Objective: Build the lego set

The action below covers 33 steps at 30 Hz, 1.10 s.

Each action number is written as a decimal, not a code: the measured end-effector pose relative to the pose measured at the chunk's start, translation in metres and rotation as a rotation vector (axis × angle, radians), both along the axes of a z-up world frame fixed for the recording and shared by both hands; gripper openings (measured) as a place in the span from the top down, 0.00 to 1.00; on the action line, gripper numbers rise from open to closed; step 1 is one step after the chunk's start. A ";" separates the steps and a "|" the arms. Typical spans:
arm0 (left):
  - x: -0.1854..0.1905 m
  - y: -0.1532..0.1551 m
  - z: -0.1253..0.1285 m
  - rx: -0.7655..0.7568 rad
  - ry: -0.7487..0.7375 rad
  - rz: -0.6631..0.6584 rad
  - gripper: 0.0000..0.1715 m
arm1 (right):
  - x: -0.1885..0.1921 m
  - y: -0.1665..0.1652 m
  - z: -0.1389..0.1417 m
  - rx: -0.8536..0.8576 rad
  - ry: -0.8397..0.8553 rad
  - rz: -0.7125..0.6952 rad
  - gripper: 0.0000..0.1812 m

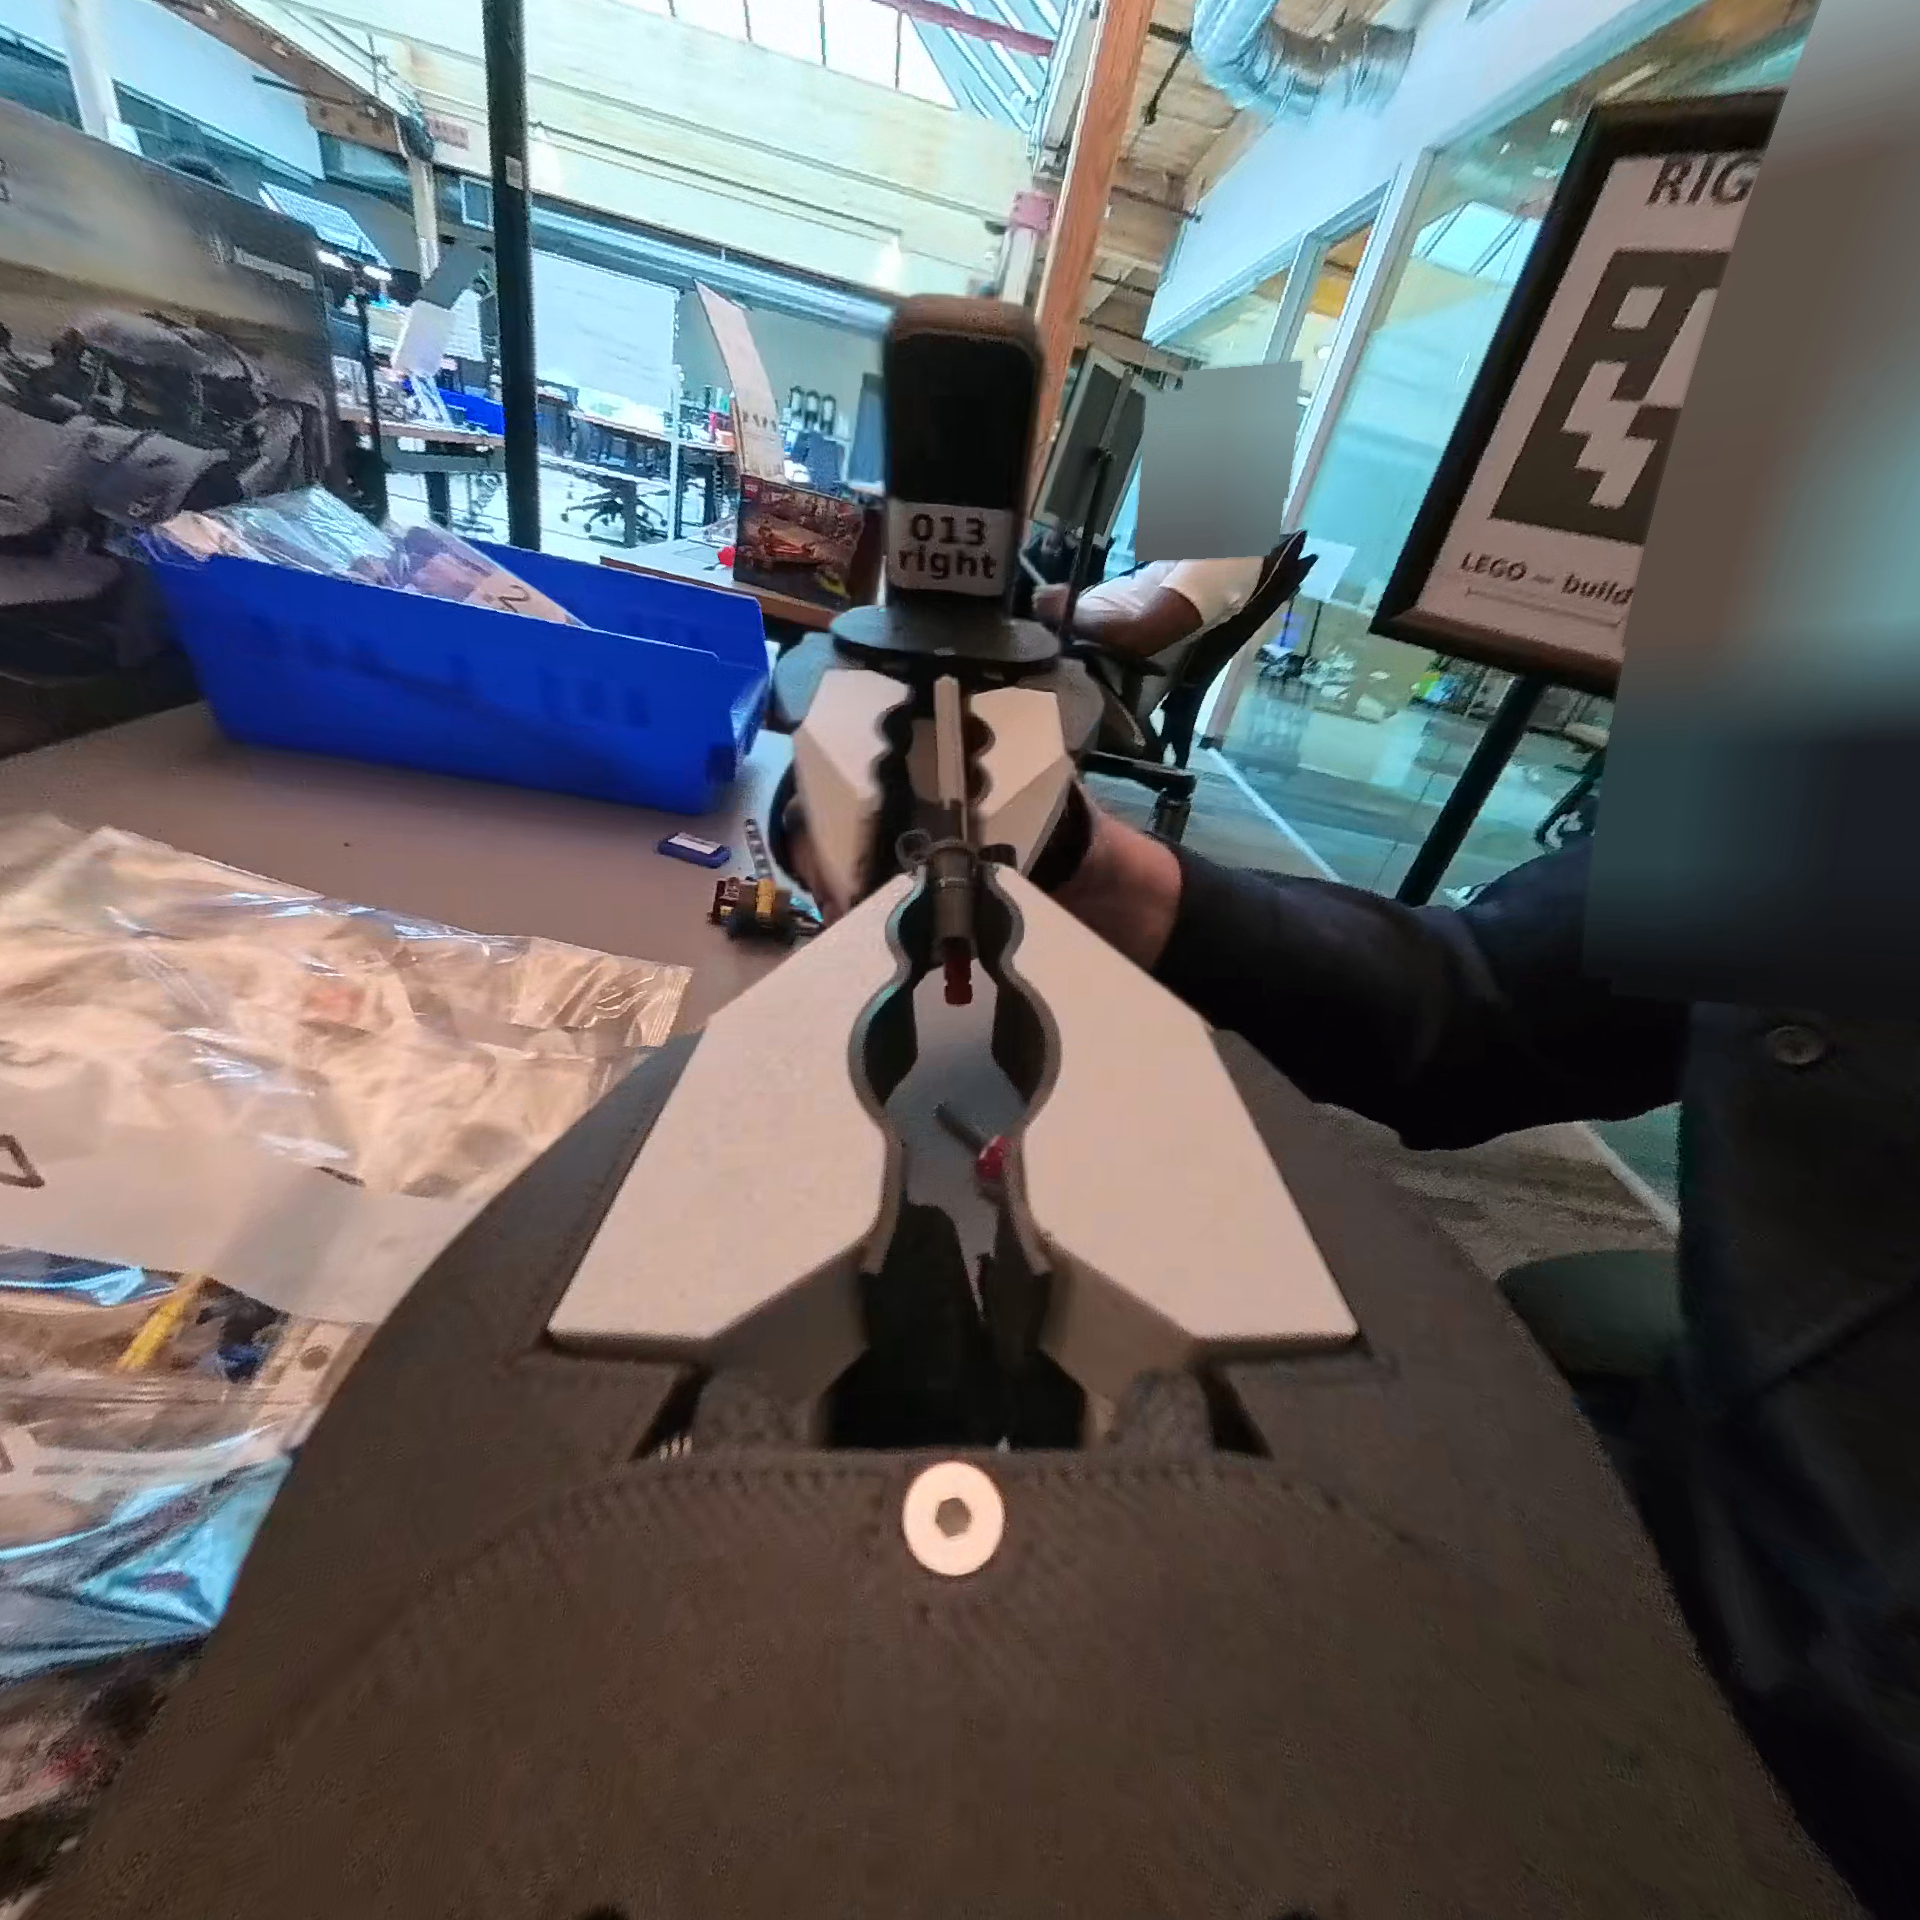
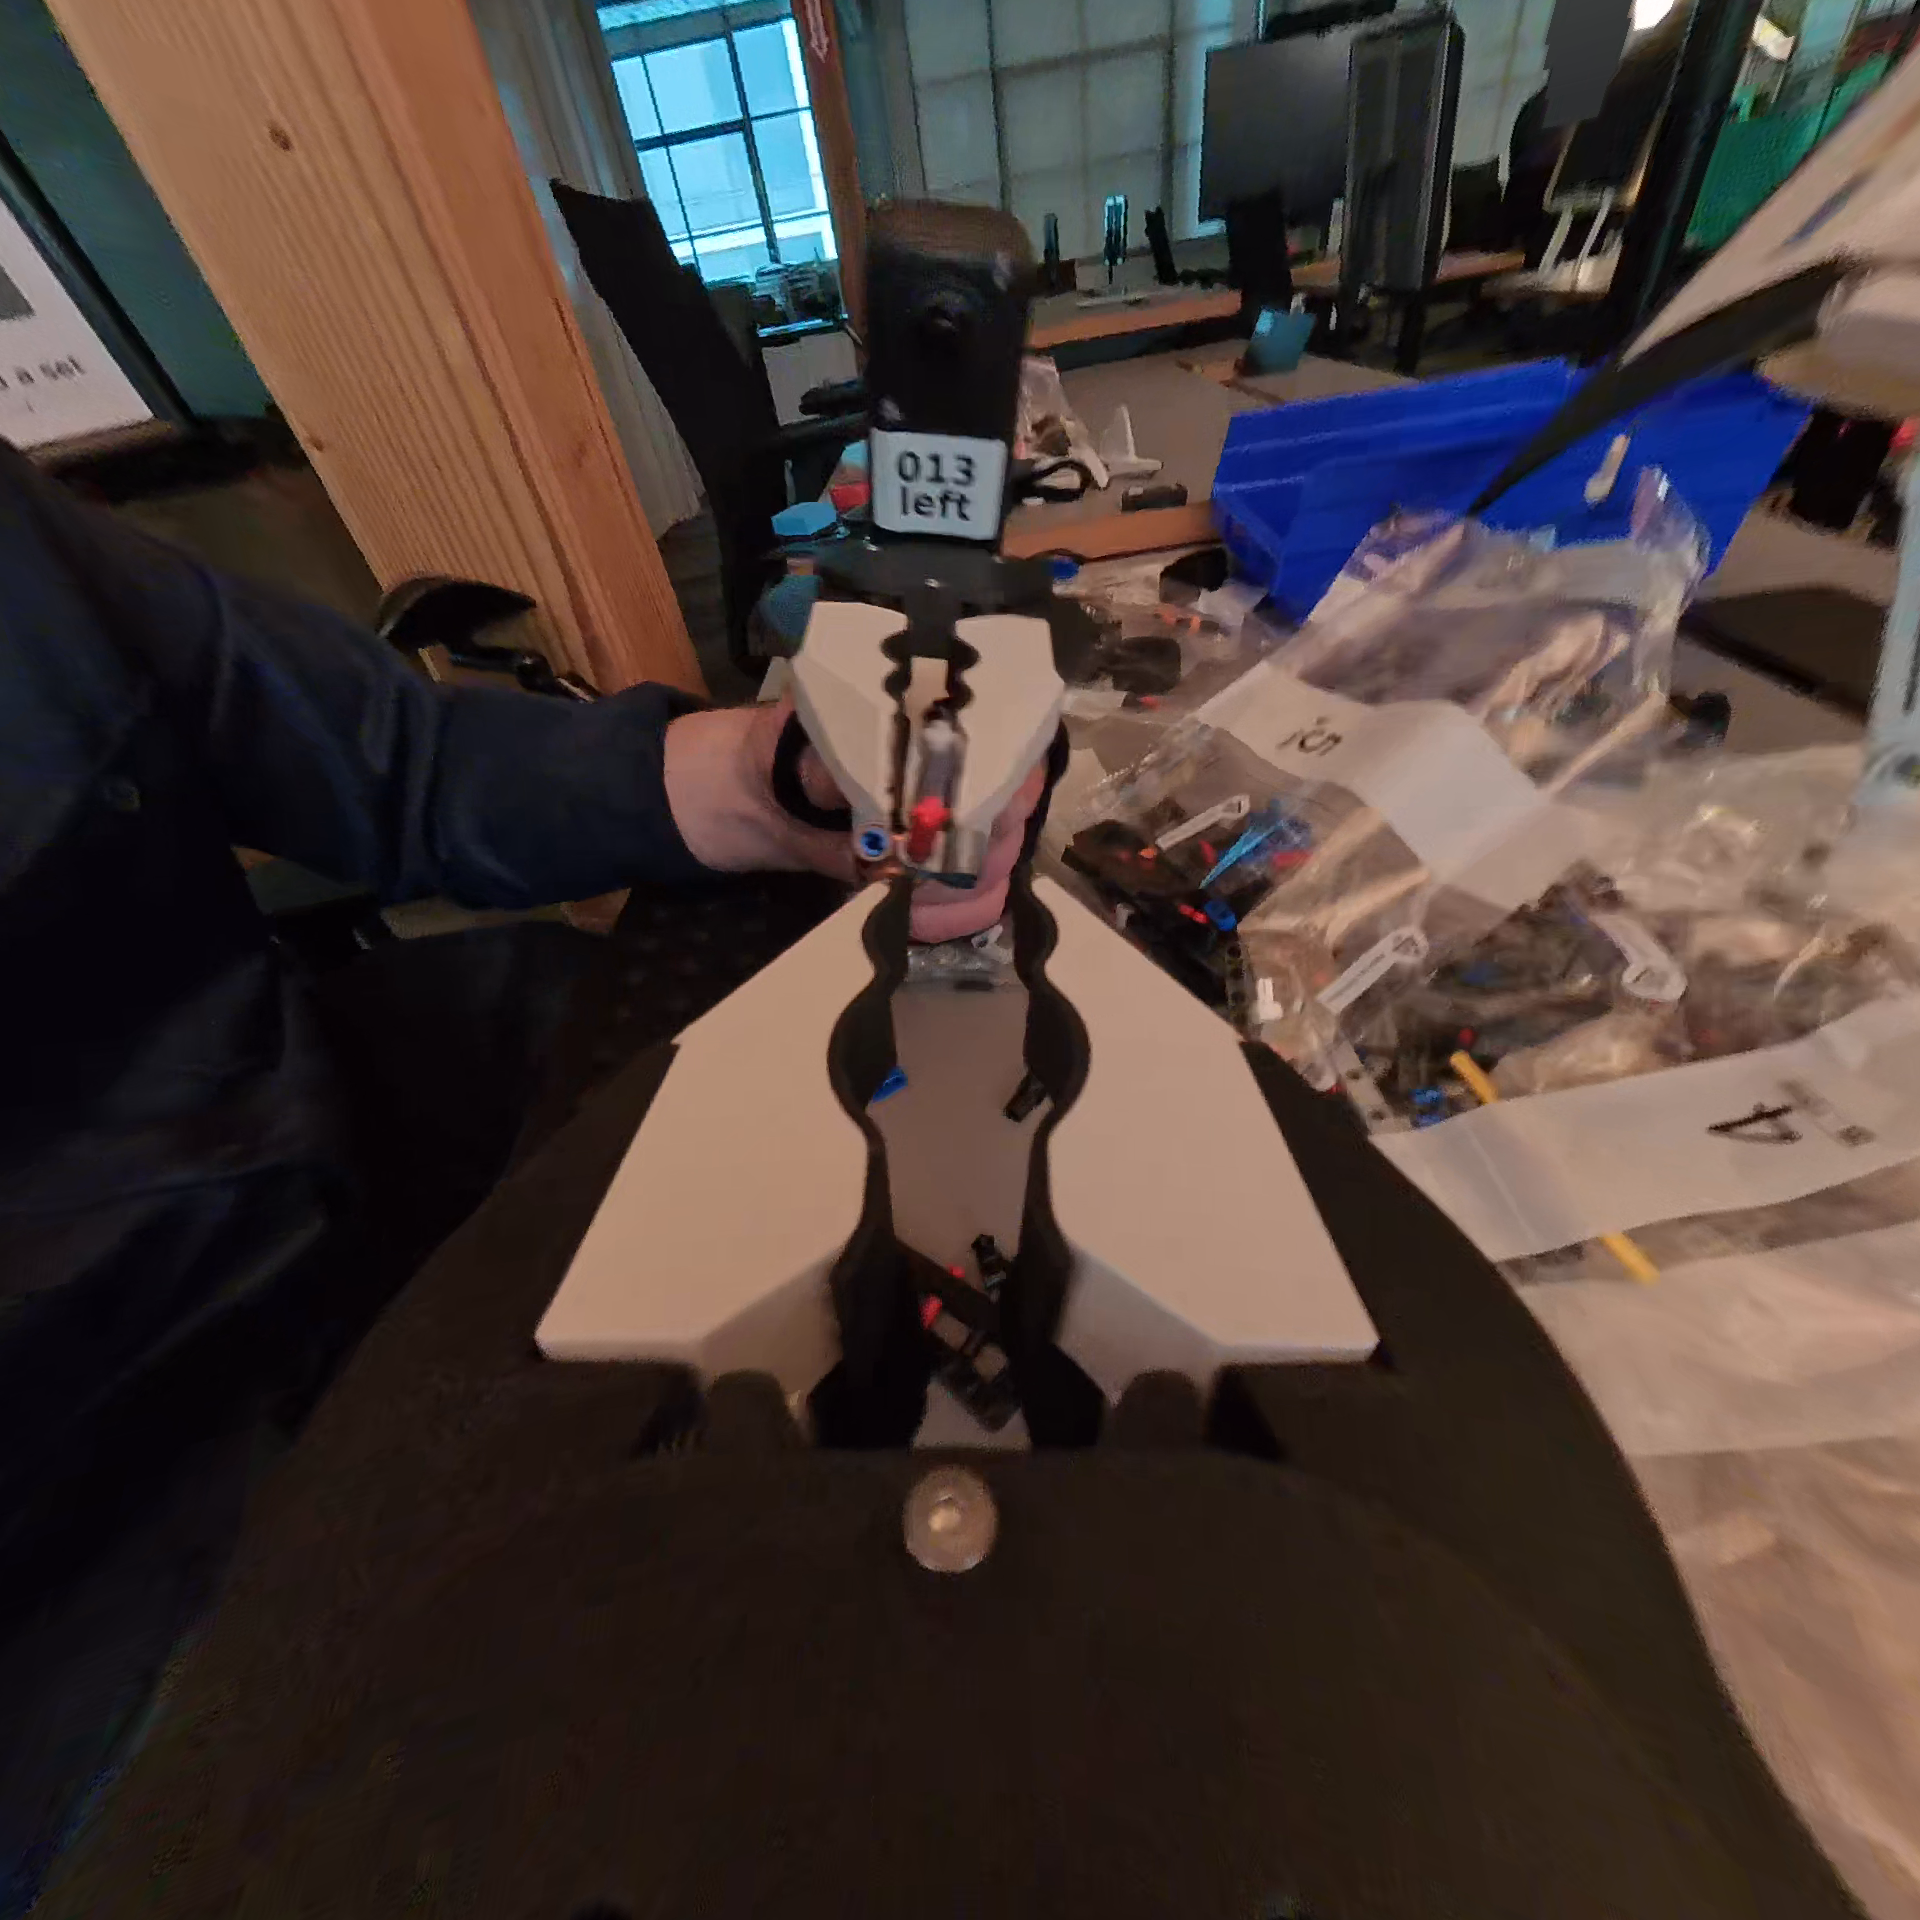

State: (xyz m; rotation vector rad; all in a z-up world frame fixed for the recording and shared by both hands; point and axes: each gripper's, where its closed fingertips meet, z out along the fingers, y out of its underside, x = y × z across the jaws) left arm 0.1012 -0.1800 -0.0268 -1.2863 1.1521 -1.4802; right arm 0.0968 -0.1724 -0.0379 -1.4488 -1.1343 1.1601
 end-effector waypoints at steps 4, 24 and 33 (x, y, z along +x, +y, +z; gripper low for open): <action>-0.002 -0.001 -0.001 -0.098 -0.007 -0.057 0.96 | 0.002 -0.001 0.007 0.122 -0.012 -0.049 0.92; -0.002 0.007 -0.012 -0.378 0.015 -0.148 0.91 | 0.005 -0.009 -0.005 0.232 -0.166 -0.080 0.97; -0.005 0.029 -0.018 -0.064 0.110 0.122 0.72 | 0.014 0.010 -0.010 0.092 -0.144 -0.139 0.97</action>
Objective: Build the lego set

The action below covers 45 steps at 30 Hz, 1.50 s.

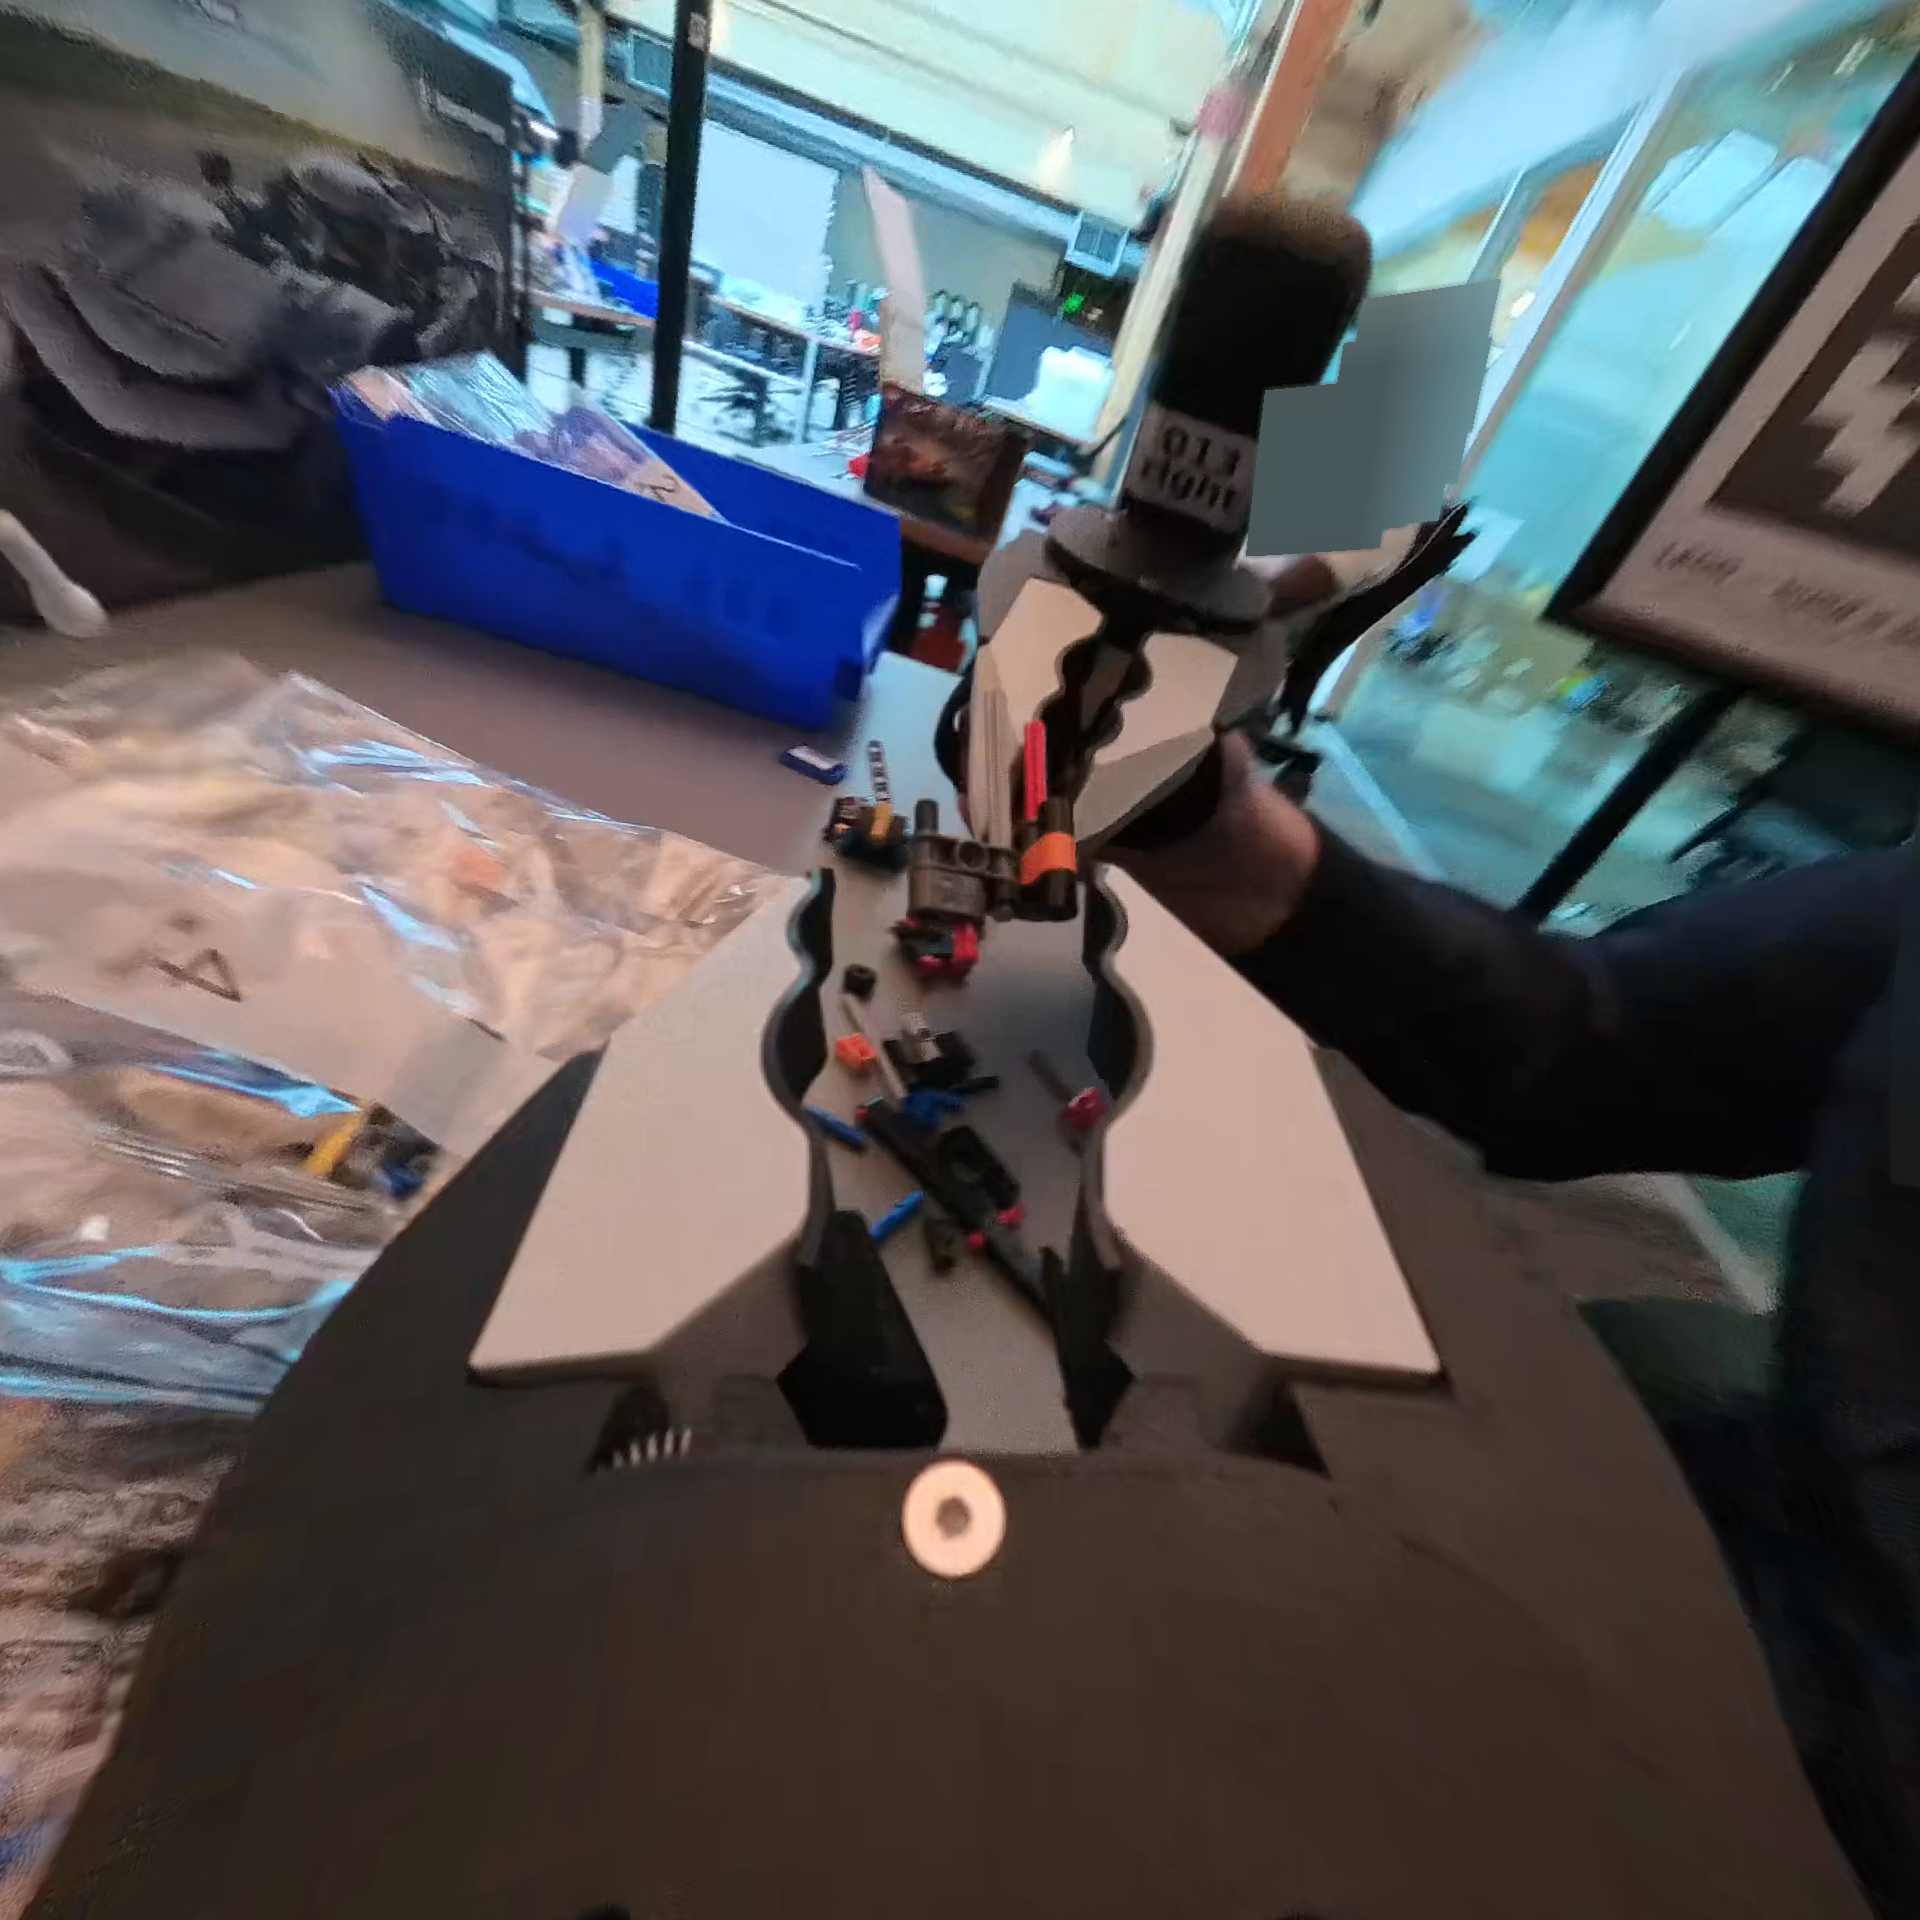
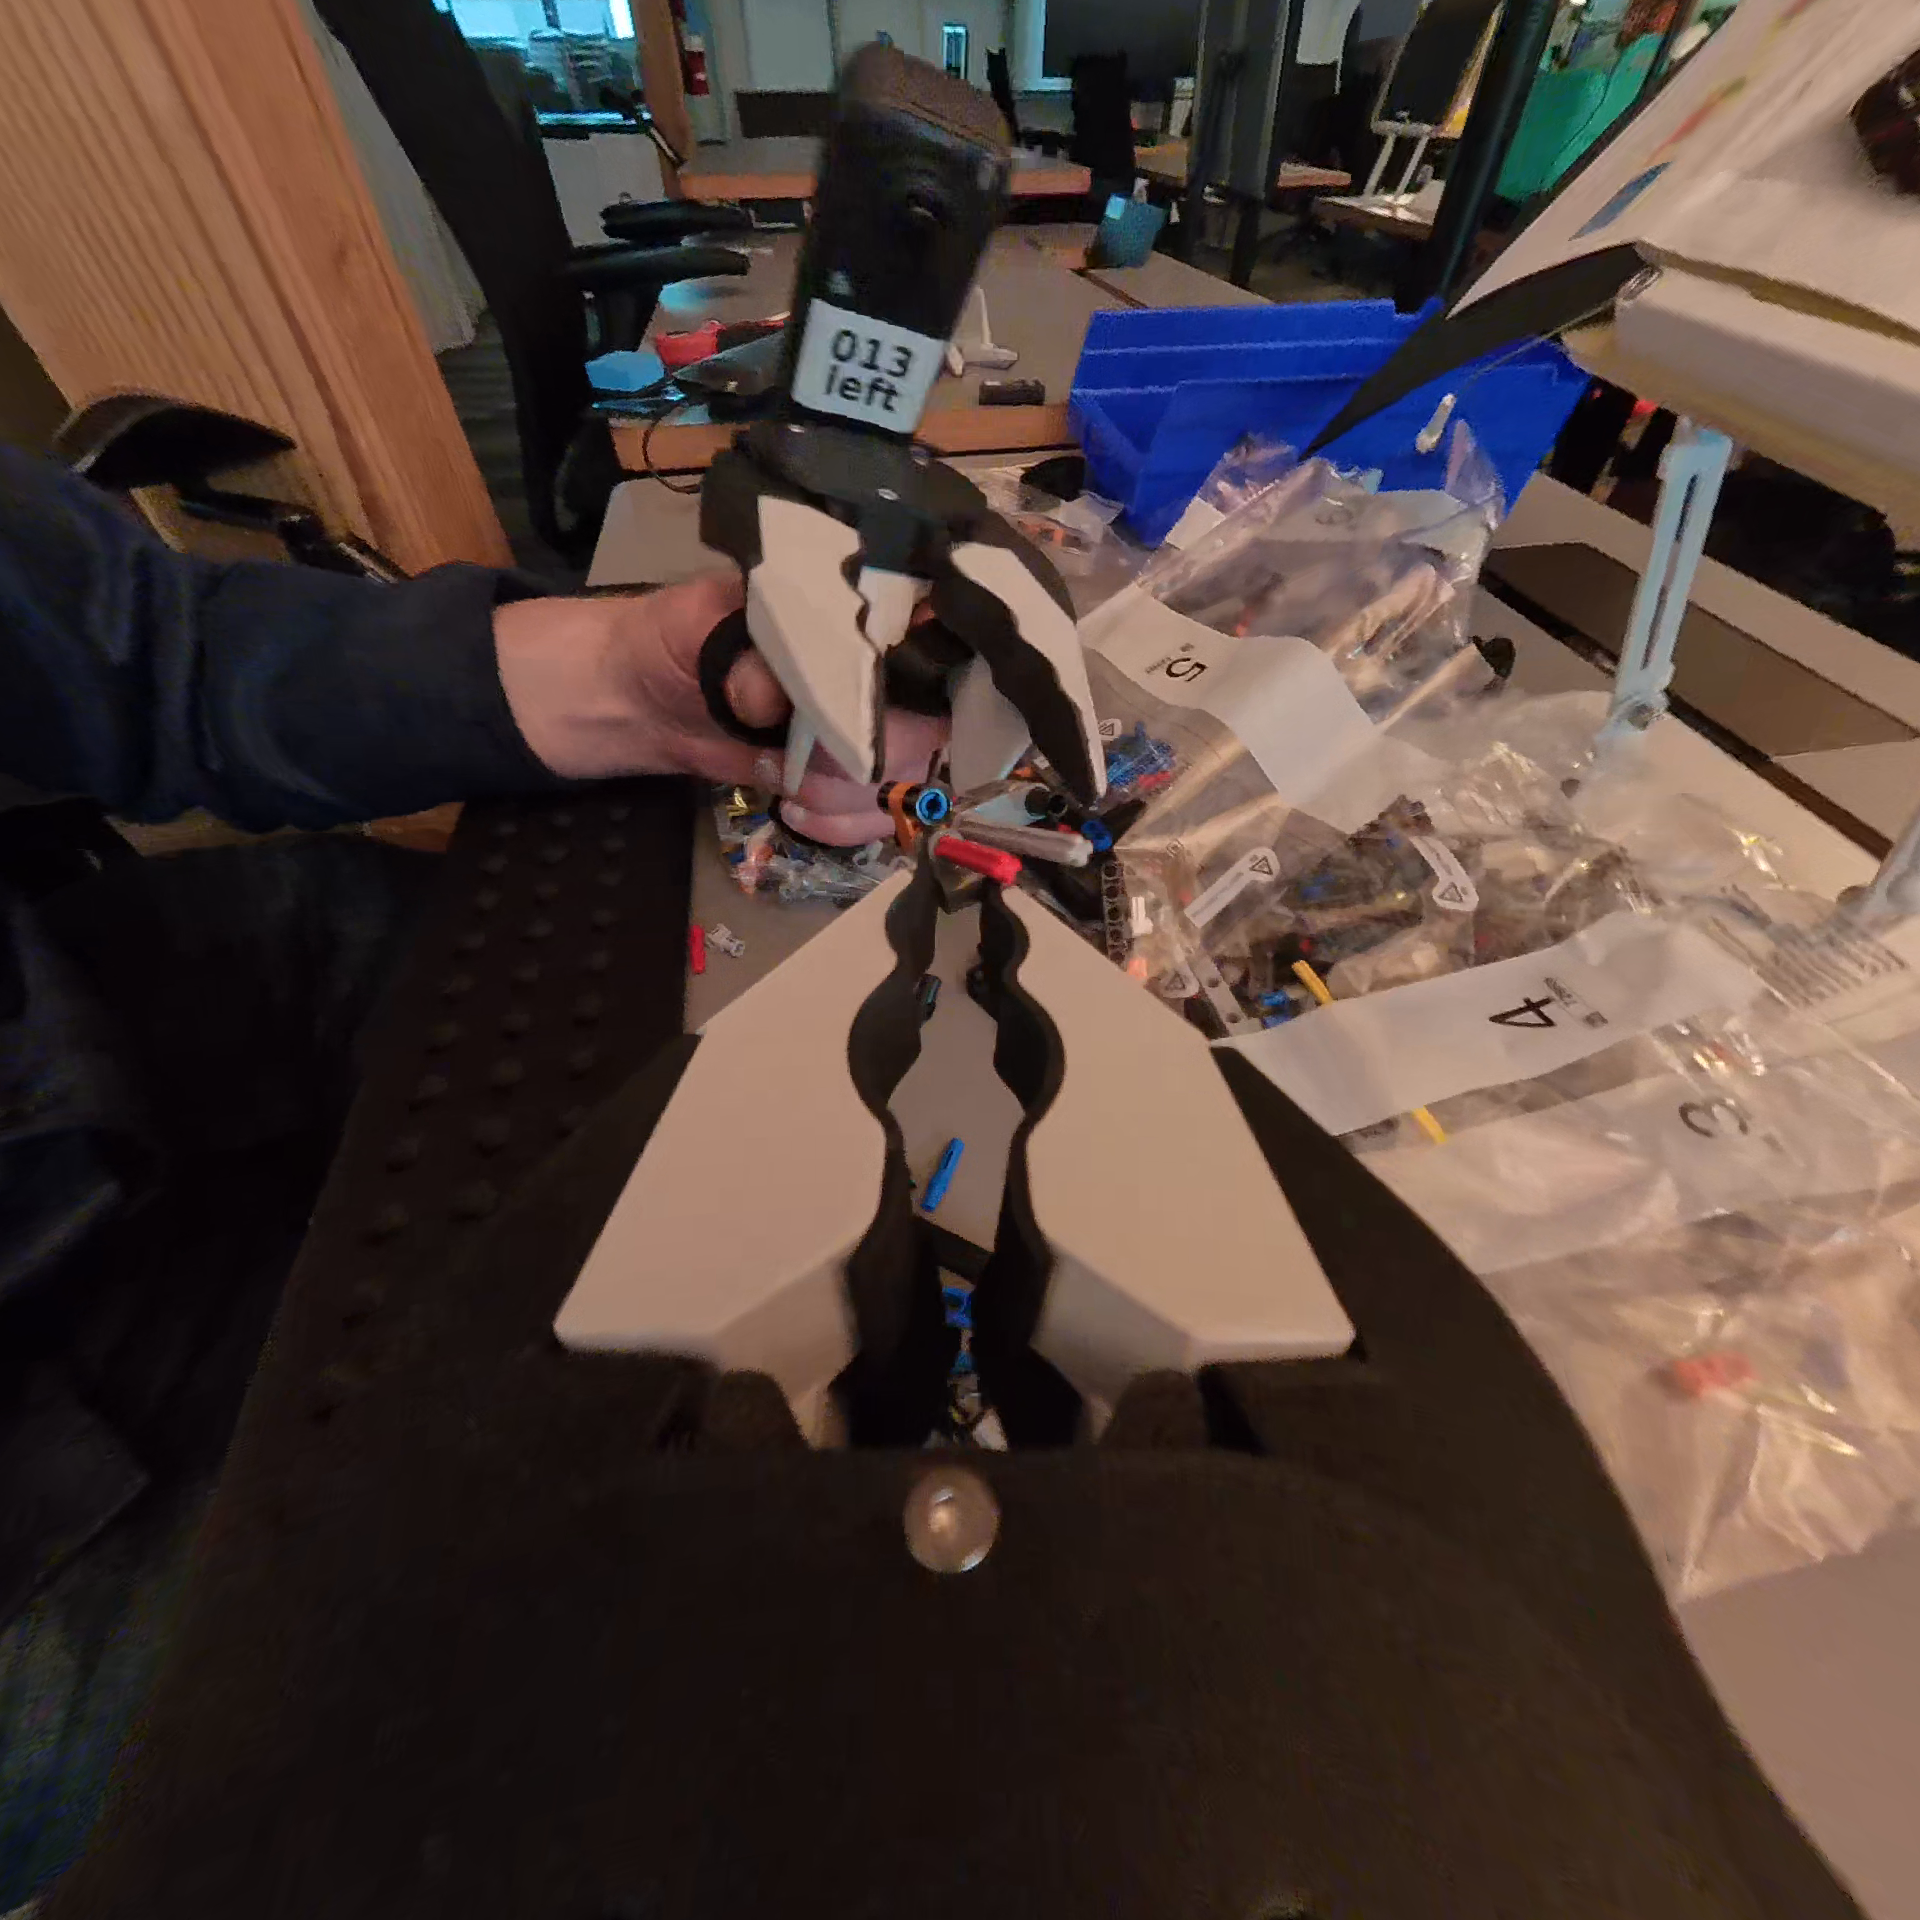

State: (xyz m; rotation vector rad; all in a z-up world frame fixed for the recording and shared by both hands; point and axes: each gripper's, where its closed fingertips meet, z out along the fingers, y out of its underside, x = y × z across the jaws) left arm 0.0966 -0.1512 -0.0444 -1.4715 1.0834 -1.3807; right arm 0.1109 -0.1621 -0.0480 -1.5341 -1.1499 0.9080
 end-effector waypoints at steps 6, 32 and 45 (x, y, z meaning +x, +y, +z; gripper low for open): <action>0.005 -0.003 -0.007 0.274 0.112 0.081 0.80 | 0.001 0.006 -0.004 -0.056 0.010 -0.021 0.97; 0.007 -0.004 -0.023 0.565 0.322 0.150 0.95 | -0.002 0.007 -0.015 -0.090 -0.038 -0.019 0.98; 0.008 -0.008 -0.023 0.577 0.334 0.123 0.96 | 0.000 0.005 -0.006 -0.117 0.026 0.001 0.98</action>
